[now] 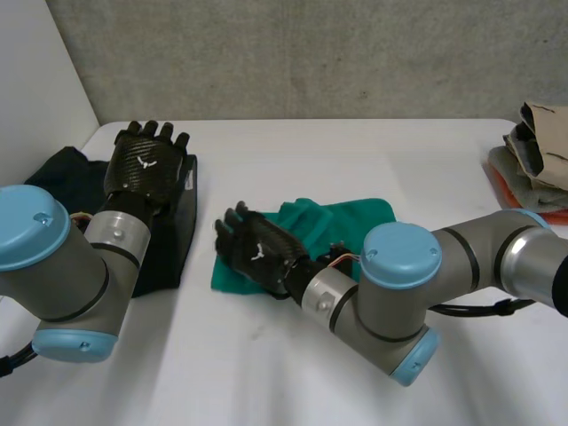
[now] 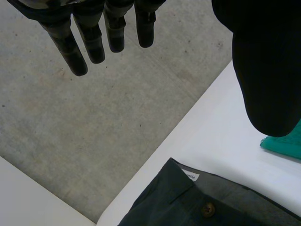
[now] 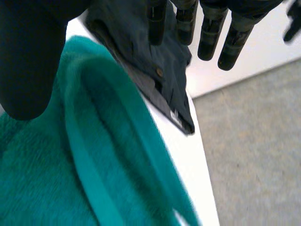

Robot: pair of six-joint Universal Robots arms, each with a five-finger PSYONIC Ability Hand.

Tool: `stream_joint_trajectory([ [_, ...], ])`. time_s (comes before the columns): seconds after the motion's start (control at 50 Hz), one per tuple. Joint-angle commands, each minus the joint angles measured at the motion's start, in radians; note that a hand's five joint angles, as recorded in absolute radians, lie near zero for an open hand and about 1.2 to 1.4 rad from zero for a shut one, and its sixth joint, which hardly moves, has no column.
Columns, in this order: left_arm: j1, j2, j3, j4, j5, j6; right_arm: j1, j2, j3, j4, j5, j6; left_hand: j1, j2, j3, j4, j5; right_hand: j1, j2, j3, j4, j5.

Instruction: Fold the laundry.

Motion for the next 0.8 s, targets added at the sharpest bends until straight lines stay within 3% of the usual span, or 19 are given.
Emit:
stream_joint_trajectory([
  [0.02, -0.017, -0.002, 0.003, 0.0, 0.003, -0.002, -0.129, -0.148, 0.092, 0.046, 0.175, 0.287, -0.019, -0.028, -0.035, -0.028, -0.049, -0.023, -0.043, -0.034, -0.056, -0.066],
  [0.06, -0.04, -0.003, 0.007, 0.0, 0.003, -0.004, -0.163, -0.239, 0.14, 0.072, 0.209, 0.422, -0.019, -0.028, -0.035, -0.028, -0.049, -0.023, -0.043, -0.034, -0.056, -0.066],
  [0.14, -0.112, -0.014, 0.022, 0.0, 0.01, -0.031, -0.232, -0.292, 0.204, 0.123, 0.204, 0.573, -0.019, -0.028, -0.035, -0.028, -0.049, -0.023, -0.043, -0.034, -0.056, -0.066],
  [0.28, -0.207, -0.071, 0.07, -0.014, 0.08, -0.085, -0.319, -0.304, 0.283, 0.167, 0.203, 0.584, 0.037, 0.029, 0.022, 0.029, 0.008, -0.008, -0.028, -0.018, -0.041, -0.051],
  [0.44, -0.336, -0.192, 0.16, -0.014, 0.103, -0.104, -0.342, -0.304, 0.315, 0.167, 0.209, 0.556, 0.064, 0.055, 0.048, 0.055, 0.034, 0.236, 0.216, 0.226, 0.203, 0.193],
  [0.6, -0.342, -0.359, 0.318, -0.069, 0.096, -0.085, -0.329, -0.294, 0.318, 0.166, 0.221, 0.553, 0.07, 0.061, 0.054, 0.061, 0.04, 0.433, 0.413, 0.423, 0.4, 0.391],
  [0.8, -0.306, -0.497, 0.453, -0.14, 0.054, -0.012, -0.323, -0.281, 0.321, 0.166, 0.241, 0.492, 0.07, 0.061, 0.054, 0.061, 0.04, 0.442, 0.422, 0.432, 0.409, 0.399],
])
